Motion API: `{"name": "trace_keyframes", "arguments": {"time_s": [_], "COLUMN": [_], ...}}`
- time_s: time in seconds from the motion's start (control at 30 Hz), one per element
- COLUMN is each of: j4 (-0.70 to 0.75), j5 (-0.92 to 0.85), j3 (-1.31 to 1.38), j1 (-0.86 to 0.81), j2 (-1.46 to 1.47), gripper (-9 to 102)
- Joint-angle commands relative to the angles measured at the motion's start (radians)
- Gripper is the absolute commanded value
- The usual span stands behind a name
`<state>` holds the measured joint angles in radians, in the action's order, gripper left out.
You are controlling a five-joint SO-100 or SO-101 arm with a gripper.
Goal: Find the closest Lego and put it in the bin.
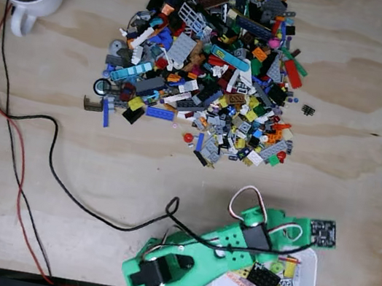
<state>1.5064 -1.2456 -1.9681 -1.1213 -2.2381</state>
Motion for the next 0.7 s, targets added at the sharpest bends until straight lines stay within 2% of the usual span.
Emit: {"name": "trace_keyframes", "arguments": {"time_s": [0.0,0.17,0.27,0.37,0.57,0.67], "j4": [-0.031,-0.15,-0.224,-0.285,-0.304,-0.229], "j5": [-0.072,-0.152,-0.147,-0.115,0.008,0.052], "j3": [-0.052,-0.155,-0.187,-0.184,-0.067,0.058], "j1": [-0.195,-0.334,-0.327,-0.268,-0.008,0.106], "j2": [-0.121,-0.164,-0.166,-0.155,-0.14,-0.118], "gripper": [3,4,11,27,29,26]}}
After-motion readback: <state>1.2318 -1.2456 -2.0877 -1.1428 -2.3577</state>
